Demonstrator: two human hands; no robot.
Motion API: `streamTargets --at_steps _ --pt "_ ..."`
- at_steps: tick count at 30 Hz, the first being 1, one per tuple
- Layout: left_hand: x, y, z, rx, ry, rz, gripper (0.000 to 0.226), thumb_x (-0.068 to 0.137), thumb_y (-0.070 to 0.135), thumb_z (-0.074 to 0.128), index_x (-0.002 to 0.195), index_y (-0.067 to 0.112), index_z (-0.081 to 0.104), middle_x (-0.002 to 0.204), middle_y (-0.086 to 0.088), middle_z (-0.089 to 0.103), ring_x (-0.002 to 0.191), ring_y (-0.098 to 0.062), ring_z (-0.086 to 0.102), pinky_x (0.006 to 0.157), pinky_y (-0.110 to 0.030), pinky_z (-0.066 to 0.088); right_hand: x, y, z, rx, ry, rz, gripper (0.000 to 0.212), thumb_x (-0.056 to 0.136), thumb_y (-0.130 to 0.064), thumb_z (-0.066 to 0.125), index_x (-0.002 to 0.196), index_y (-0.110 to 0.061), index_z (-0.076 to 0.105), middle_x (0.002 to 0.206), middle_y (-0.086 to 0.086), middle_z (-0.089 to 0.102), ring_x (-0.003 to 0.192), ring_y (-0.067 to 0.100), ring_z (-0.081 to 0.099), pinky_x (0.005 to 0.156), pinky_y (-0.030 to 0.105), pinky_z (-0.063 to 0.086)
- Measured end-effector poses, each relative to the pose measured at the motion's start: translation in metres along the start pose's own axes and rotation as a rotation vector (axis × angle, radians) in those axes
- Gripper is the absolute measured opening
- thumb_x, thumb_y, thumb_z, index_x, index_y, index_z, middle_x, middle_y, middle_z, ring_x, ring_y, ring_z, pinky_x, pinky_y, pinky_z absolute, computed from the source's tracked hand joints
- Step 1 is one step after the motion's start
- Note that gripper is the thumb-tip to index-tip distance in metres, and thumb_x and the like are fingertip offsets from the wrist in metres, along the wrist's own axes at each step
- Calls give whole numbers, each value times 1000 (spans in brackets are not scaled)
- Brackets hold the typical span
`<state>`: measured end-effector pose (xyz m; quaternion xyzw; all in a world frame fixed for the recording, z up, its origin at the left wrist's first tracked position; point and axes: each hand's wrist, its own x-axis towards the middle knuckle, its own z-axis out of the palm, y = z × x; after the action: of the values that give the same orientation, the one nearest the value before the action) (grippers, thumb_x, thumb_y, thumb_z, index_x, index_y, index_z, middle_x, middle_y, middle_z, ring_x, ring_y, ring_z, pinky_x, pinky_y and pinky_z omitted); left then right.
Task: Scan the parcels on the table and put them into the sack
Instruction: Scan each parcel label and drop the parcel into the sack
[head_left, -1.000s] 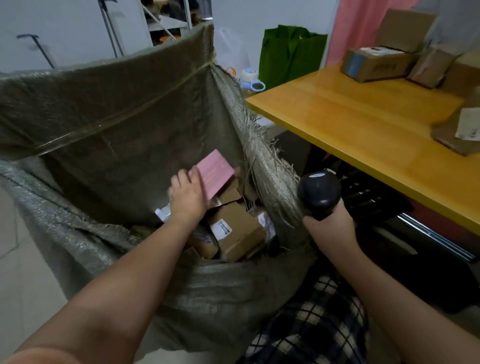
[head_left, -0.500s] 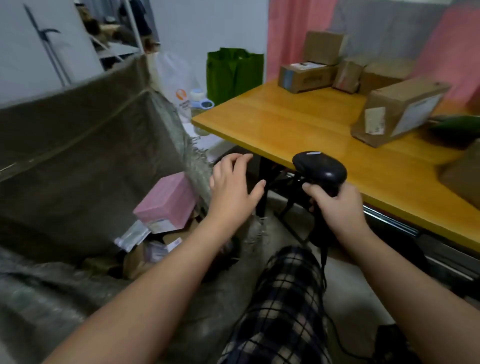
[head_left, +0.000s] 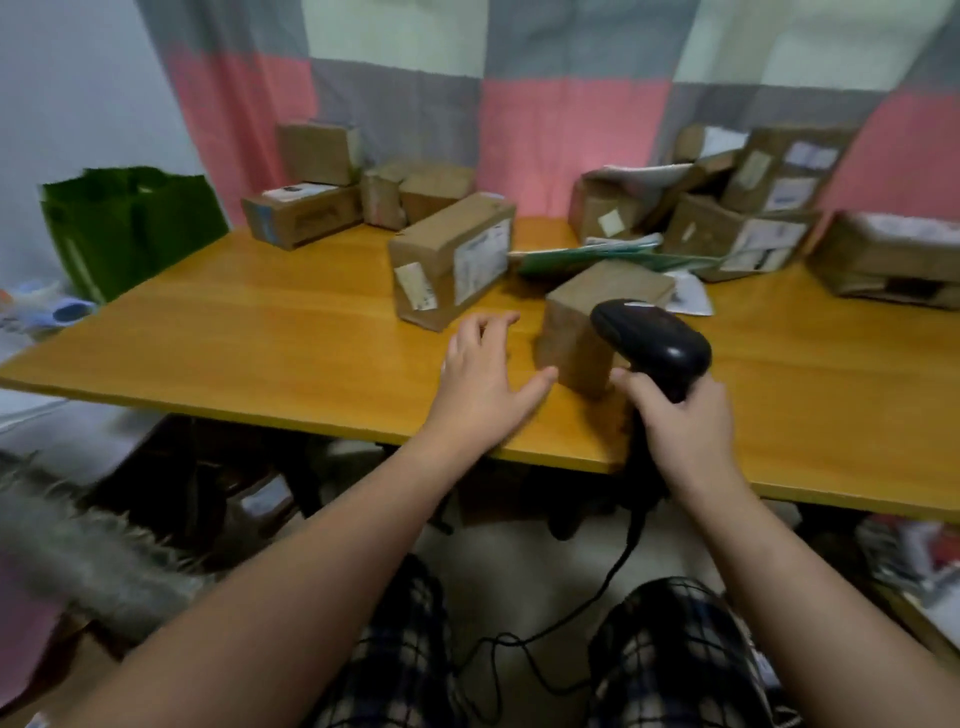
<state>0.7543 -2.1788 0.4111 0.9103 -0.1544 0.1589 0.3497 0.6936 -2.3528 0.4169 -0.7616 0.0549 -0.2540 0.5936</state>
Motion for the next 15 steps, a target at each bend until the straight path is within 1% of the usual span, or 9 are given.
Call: streamTargets --at_steps 3,4,6,8,10,11,12,13,15 --pt "24 28 24 -35 -3 29 87 76 62 65 145 22 29 142 -7 28 133 -28 29 111 -38 27 0 16 -29 35 102 47 18 82 -17 73 71 -28 64 57 -17 61 59 -5 56 60 22 43" --pt "31 34 30 -34 -1 28 91 73 65 65 145 23 28 144 -8 27 134 -29 28 112 -40 27 0 21 -34 50 121 58 18 82 -16 73 71 -27 64 57 -17 59 58 -4 54 61 25 42" --pt "42 43 38 -16 -25 19 95 71 66 65 146 25 25 144 -9 26 134 -30 28 112 -42 29 0 27 -38 62 142 78 17 82 -17 73 72 -27 64 56 -19 58 59 -5 54 61 25 41" --pt "49 45 42 -30 -52 7 89 73 61 68 144 26 28 137 -6 31 129 -26 36 107 -38 34 2 29 -36 65 146 88 16 83 -17 73 72 -27 65 56 -18 60 62 -2 57 62 27 44" --pt "52 42 39 -94 -59 -16 79 75 53 71 140 28 33 128 -2 33 119 -18 42 100 -29 37 4 29 -33 72 129 104 14 83 -19 72 73 -25 65 59 -12 62 67 13 62 66 32 50" --pt "51 39 36 -140 -59 -33 76 75 50 72 137 29 35 124 1 32 115 -14 41 97 -24 36 4 30 -33 72 119 110 13 84 -20 71 73 -24 65 61 -8 63 68 20 63 67 34 51" --pt "48 34 32 -188 -56 -51 73 75 48 74 135 31 37 122 3 29 111 -11 39 95 -21 33 4 31 -32 65 116 106 14 84 -22 71 71 -23 65 61 -6 63 67 21 64 66 34 51" --pt "44 28 26 -233 -46 -67 71 74 46 75 133 32 39 120 4 28 109 -10 37 95 -20 31 3 33 -33 52 118 94 16 83 -25 71 69 -24 64 60 -7 63 66 17 63 63 29 50" --pt "32 15 14 -319 -2 -95 65 74 42 78 127 33 42 123 3 30 109 -10 39 98 -21 33 -1 35 -33 -1 112 66 18 79 -33 72 66 -27 62 55 -15 61 59 -1 58 56 18 43"
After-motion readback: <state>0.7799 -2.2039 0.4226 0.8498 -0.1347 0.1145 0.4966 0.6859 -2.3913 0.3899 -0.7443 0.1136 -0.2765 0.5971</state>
